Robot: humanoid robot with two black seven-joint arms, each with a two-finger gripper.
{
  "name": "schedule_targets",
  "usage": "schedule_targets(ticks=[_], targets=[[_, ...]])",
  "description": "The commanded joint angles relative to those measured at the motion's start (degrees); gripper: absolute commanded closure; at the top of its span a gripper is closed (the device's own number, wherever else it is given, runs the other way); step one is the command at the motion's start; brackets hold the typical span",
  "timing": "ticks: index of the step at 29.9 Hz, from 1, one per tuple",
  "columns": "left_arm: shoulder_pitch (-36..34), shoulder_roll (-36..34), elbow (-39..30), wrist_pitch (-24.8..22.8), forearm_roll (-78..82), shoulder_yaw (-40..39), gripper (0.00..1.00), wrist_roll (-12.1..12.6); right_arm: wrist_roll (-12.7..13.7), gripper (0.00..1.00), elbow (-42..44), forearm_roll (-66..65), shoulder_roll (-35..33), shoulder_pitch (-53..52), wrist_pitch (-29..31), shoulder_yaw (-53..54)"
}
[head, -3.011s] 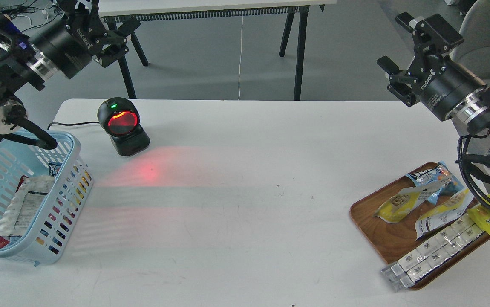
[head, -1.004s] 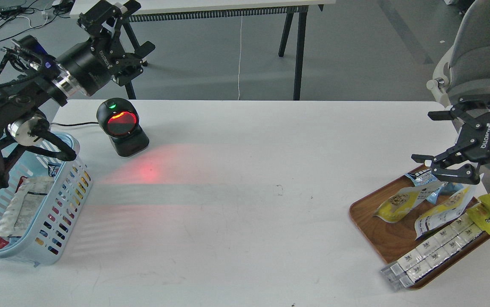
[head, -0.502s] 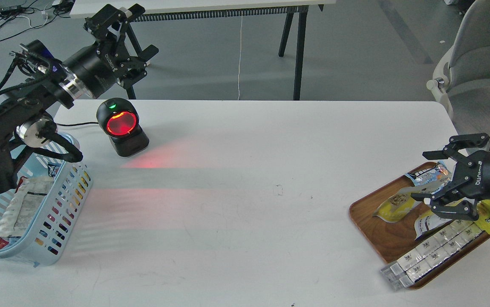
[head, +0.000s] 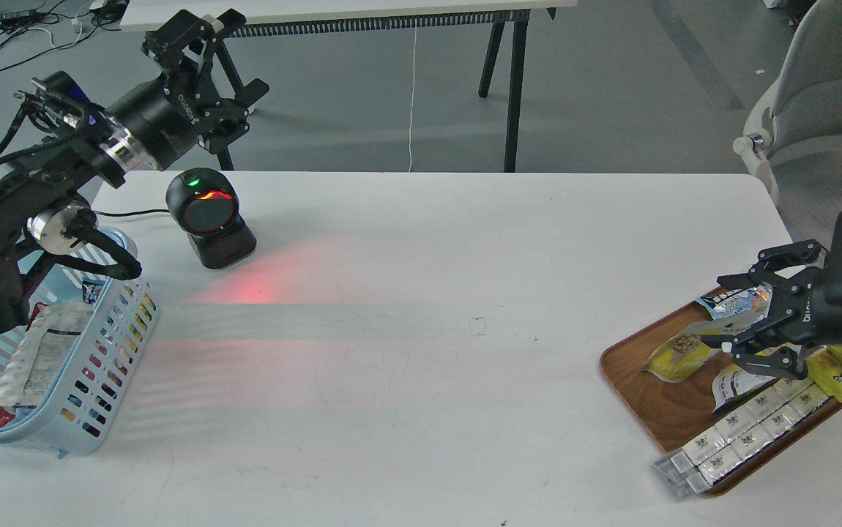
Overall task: Scan snack and place in basket
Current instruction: 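Lower the right gripper onto the yellow snack packet on the wooden tray, then close the right gripper on the yellow packet and lift it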
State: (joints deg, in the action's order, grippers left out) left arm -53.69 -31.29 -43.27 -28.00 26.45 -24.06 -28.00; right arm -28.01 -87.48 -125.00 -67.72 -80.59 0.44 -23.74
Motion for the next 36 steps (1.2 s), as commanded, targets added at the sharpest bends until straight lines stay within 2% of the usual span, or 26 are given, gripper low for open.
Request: schedule_targets(ticks=[1, 5, 14, 28, 36], targets=[[0.0, 0.0, 0.5, 0.0, 0.0, 0.1, 0.0, 0.0, 0.0, 0.28, 2.3, 0.0, 2.3, 0.9, 0.0, 0.0], [0.3, 0.0, 0.5, 0.0, 0.0, 0.0, 0.0, 0.0, 0.0, 0.33, 2.4, 0.0, 3.0, 1.9, 0.0, 0.0], [0.3, 0.0, 0.5, 0.0, 0.0, 0.0, 0.0, 0.0, 0.0, 0.52, 2.5, 0.0, 3.7, 2.9, 0.0, 0.0], [0.4, 0.4, 1.9, 0.0, 0.0, 0.0, 0.0, 0.0, 0.0, 0.63, 4.3, 0.0, 3.9, 3.9, -0.1, 0.4], [0.4, 0.6, 1.9, 0.0, -0.1, 0.0, 0.0, 0.0, 0.0, 0.85, 4.4, 0.0, 4.7, 3.9, -0.4, 0.6]])
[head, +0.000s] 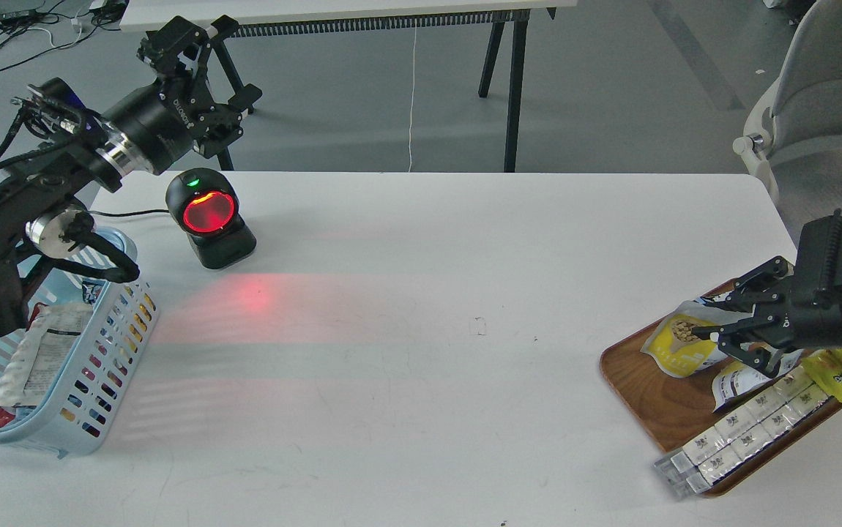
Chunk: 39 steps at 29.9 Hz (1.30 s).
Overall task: Scan snack and place in basket
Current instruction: 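Close the right gripper on the yellow packet and lift it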
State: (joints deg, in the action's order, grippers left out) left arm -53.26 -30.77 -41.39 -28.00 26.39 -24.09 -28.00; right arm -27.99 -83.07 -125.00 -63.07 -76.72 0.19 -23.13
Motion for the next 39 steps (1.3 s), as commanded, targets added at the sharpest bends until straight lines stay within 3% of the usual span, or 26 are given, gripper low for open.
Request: schedule_targets(ticks=[1, 5, 10, 21, 39], targets=[[0.0, 0.1, 0.0, 0.0, 0.0, 0.0, 0.0, 0.0, 0.0, 0.87, 0.0, 0.0, 0.0, 0.0, -0.3, 0.0], [0.0, 0.1, 0.3, 0.0, 0.0, 0.0, 0.0, 0.0, 0.0, 0.97, 0.0, 0.0, 0.1, 0.0, -0.3, 0.0], [0.0, 0.1, 0.3, 0.0, 0.0, 0.0, 0.0, 0.0, 0.0, 1.0, 0.0, 0.0, 0.0, 0.0, -0.7, 0.1], [0.0, 0.3, 0.3, 0.0, 0.0, 0.0, 0.0, 0.0, 0.0, 1.0, 2.2, 0.0, 1.6, 0.1, -5.8, 0.4], [-0.1, 0.4, 0.3, 0.0, 0.0, 0.0, 0.0, 0.0, 0.0, 1.0, 3.4, 0.0, 11.8, -3.5, -6.2, 2.0]])
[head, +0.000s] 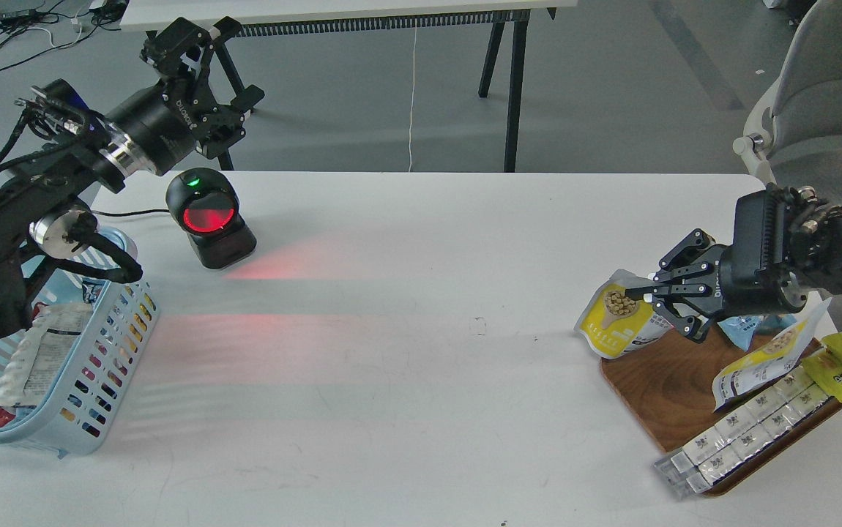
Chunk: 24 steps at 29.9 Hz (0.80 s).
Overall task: Scan snack and place in basket
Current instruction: 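Close the right gripper on the yellow packet and lift it, then carry the packet toward the table center and lower it down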
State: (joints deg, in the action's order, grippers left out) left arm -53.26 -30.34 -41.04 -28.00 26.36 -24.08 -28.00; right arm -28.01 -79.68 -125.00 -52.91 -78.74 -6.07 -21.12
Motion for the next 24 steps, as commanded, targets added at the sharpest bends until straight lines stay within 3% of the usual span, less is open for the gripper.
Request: schedule_targets(ticks=[1, 7, 18, 24], targets=[[-0.1, -0.1, 0.1, 0.0, 0.0, 0.0, 0.0, 0.0, 0.0, 1.0, 0.0, 0.0, 2.3, -2.2, 0.1, 0.0], [0.0, 0.0, 0.1, 0.0, 0.0, -0.1, 0.0, 0.0, 0.0, 1.0, 0.0, 2.7, 7.9, -6.0, 0.4, 0.0], [0.4, 0.5, 0.3, 0.0, 0.0, 0.0, 0.0, 0.0, 0.0, 1.0, 6.8, 6.8, 28.9, -9.7, 0.9, -0.3], [0.4, 0.4, 0.3, 0.0, -0.1, -0.1, 0.0, 0.0, 0.0, 1.0, 7.4, 7.1, 34.0, -10.6, 1.0, -0.8]])
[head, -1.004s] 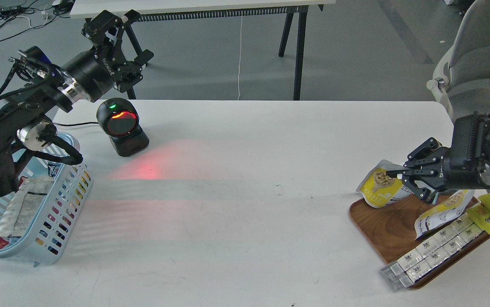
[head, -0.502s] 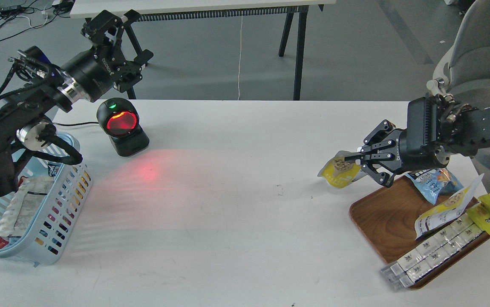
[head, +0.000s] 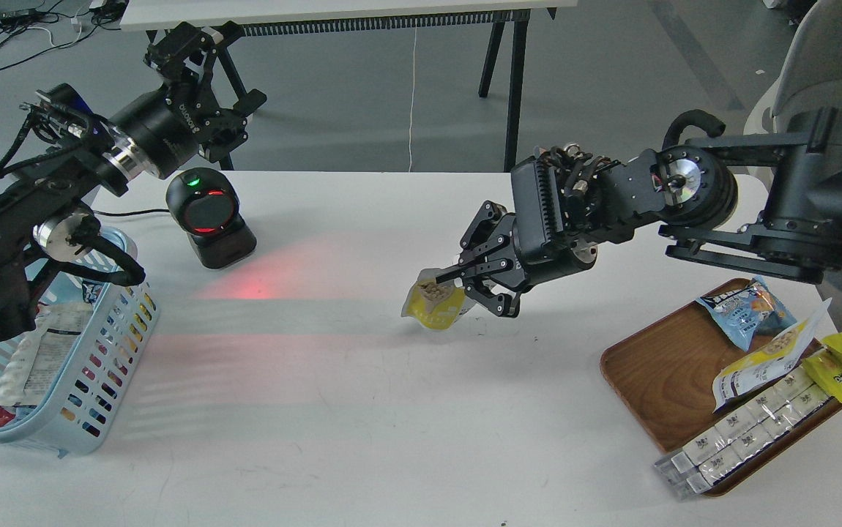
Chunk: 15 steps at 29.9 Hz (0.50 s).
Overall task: Scan snack and place in basket
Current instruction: 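Carry the packet toward the table center and lower it down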
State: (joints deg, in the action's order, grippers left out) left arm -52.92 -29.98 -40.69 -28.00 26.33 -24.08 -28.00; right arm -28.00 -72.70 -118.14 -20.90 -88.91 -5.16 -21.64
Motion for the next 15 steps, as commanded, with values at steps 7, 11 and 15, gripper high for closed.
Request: schedule_targets(ticks=[7, 11, 15], targets=[[0.1, 0.3, 0.0, 0.0, 0.0, -0.1, 0.0, 0.0, 0.0, 1.0, 0.5, 0.4, 5.4, -1.1, 0.1, -0.7], [0.1, 0.0, 0.1, 0.0, 0.0, -0.1, 0.0, 0.0, 0.0, 1.0, 0.2, 1.5, 5.8, -1.2, 1.1, -1.1], [0.1, -0.3, 0.1, 0.0, 0.0, -0.1, 0.0, 0.0, 0.0, 0.96, 0.1, 1.9, 6.6, -1.3, 1.1, -3.2]])
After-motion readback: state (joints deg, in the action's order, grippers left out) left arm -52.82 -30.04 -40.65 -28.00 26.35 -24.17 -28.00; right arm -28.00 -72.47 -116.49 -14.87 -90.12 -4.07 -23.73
